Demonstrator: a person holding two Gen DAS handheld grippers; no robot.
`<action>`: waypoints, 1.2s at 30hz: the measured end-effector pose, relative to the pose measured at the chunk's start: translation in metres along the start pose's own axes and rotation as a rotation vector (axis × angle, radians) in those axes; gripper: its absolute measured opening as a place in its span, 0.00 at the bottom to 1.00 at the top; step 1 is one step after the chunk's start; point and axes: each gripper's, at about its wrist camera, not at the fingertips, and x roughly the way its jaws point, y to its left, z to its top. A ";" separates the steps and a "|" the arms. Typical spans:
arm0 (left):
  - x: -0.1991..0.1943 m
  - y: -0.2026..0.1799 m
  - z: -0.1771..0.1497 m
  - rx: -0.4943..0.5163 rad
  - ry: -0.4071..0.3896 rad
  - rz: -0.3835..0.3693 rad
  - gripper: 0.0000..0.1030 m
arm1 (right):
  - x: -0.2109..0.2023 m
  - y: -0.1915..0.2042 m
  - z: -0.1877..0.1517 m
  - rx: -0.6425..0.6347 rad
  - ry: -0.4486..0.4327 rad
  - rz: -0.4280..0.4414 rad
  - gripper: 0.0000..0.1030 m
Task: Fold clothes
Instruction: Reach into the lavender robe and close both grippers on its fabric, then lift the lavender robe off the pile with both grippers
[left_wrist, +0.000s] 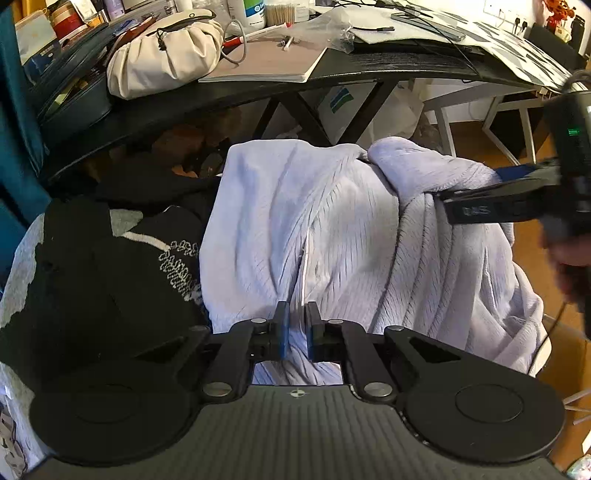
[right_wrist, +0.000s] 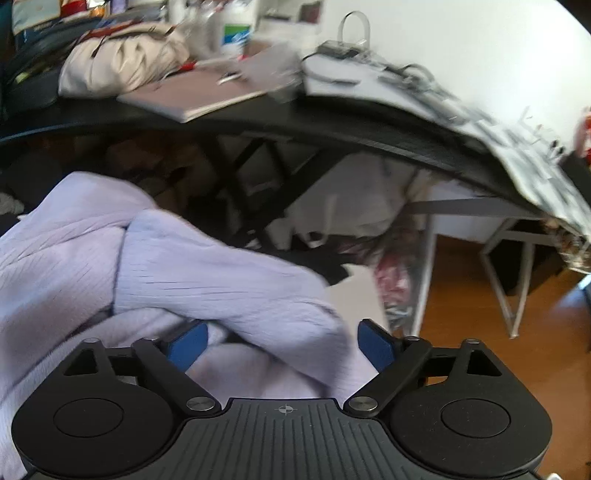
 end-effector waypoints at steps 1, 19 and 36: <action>-0.001 0.001 0.000 -0.006 -0.001 -0.003 0.10 | 0.005 0.001 0.000 0.008 0.003 0.002 0.47; 0.039 -0.033 -0.004 0.178 0.132 0.094 0.90 | -0.091 -0.099 -0.139 0.383 0.209 0.000 0.21; 0.047 -0.018 -0.023 0.247 0.146 0.024 0.99 | -0.098 -0.088 -0.112 0.297 0.120 -0.027 0.62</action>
